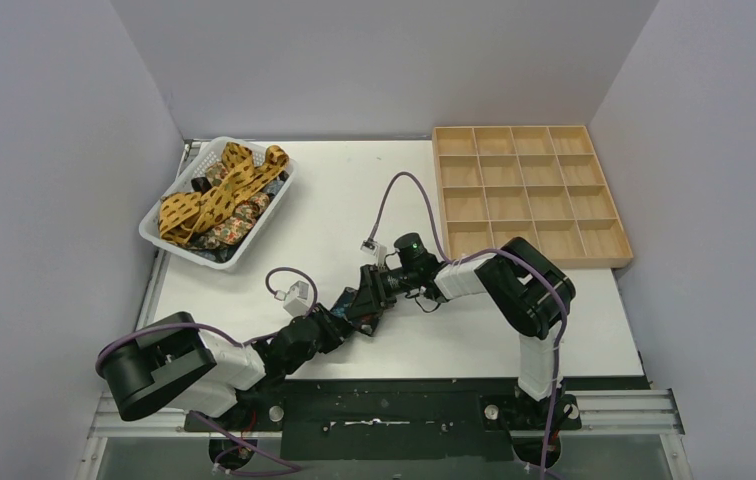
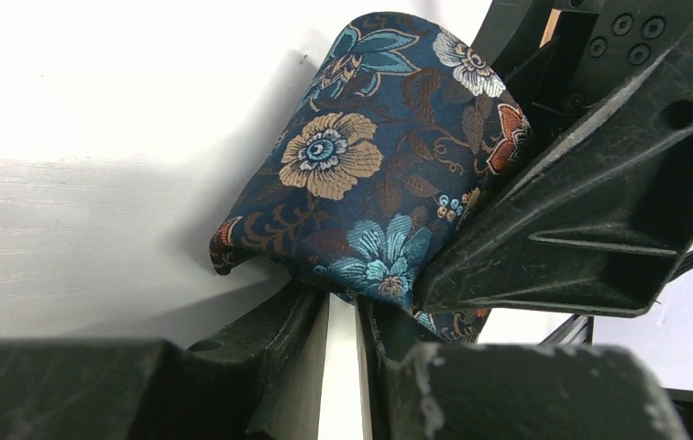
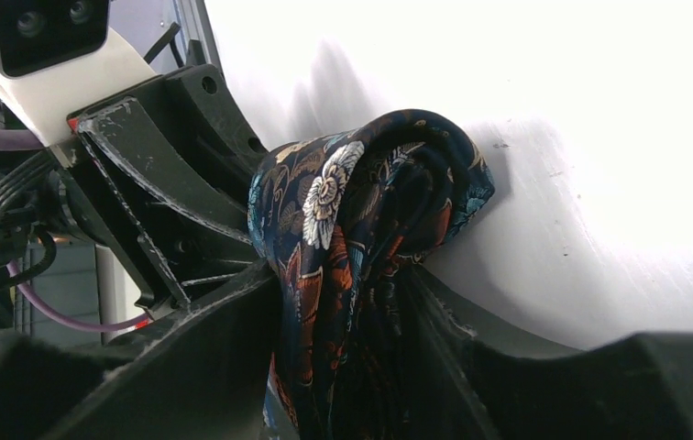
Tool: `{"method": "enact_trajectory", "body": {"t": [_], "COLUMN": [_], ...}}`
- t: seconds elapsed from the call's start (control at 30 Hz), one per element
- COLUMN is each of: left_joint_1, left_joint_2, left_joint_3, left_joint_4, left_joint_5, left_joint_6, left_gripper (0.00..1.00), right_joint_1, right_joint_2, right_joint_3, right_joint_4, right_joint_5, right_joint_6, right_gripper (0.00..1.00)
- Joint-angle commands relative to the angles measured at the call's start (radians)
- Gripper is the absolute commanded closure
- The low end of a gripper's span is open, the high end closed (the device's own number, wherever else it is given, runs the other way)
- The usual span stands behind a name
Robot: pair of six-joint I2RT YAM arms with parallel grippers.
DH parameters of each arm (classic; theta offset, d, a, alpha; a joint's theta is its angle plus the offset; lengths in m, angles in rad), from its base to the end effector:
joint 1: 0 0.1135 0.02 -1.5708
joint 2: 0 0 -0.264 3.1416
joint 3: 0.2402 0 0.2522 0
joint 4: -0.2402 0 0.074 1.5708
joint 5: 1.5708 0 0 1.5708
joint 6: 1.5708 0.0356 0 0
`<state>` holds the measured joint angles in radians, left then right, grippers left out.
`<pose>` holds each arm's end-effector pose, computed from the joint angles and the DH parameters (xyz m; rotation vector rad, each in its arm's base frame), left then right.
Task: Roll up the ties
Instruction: Pick up the tie at the center of the board.
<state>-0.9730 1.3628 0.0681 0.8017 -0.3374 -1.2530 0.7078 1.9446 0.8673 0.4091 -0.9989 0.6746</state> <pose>0.1137 -0.1461 0.1016 -0.5261 2.1361 -1.0091 0.2529 0.2558 0.1142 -0.6885 2.4391 1.7870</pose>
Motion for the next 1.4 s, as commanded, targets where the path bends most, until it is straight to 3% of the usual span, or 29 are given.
{"method": "enact_trajectory", "body": {"t": [0.0,0.2,0.53,0.97,1.13,1.27,1.37], "left_joint_1": [0.01,0.011,0.014,0.007,0.008,0.021,0.031], "left_joint_2": [0.022,0.012,-0.028,-0.099,-0.085,-0.056,-0.021], "left_joint_3": [0.021,0.023,0.015,0.0,-0.003,0.01,0.018], "left_joint_4": [-0.004,-0.014,-0.042,-0.095,-0.079,-0.043,0.003], "left_joint_5": [-0.02,-0.021,-0.013,-0.007,-0.01,-0.01,0.0], "left_joint_6": [0.012,0.014,0.018,0.019,0.016,0.031,0.04], "left_gripper": [0.83,0.83,0.76,0.7,0.7,0.7,0.7], "right_joint_1": [0.058,0.062,0.048,-0.004,-0.006,0.032,0.054], "right_joint_2": [-0.006,-0.016,-0.118,-0.172,-0.154,-0.138,-0.118], "right_joint_3": [0.009,0.019,0.032,0.036,0.029,0.013,-0.006], "right_joint_4": [0.006,0.004,-0.105,-0.143,-0.107,-0.085,-0.052], "right_joint_5": [-0.084,-0.092,-0.005,0.072,-0.014,-0.042,-0.047], "right_joint_6": [-0.003,0.003,-0.04,-0.03,-0.013,-0.007,0.016], "right_gripper": [0.56,0.76,0.93,0.98,0.91,0.66,0.57]}}
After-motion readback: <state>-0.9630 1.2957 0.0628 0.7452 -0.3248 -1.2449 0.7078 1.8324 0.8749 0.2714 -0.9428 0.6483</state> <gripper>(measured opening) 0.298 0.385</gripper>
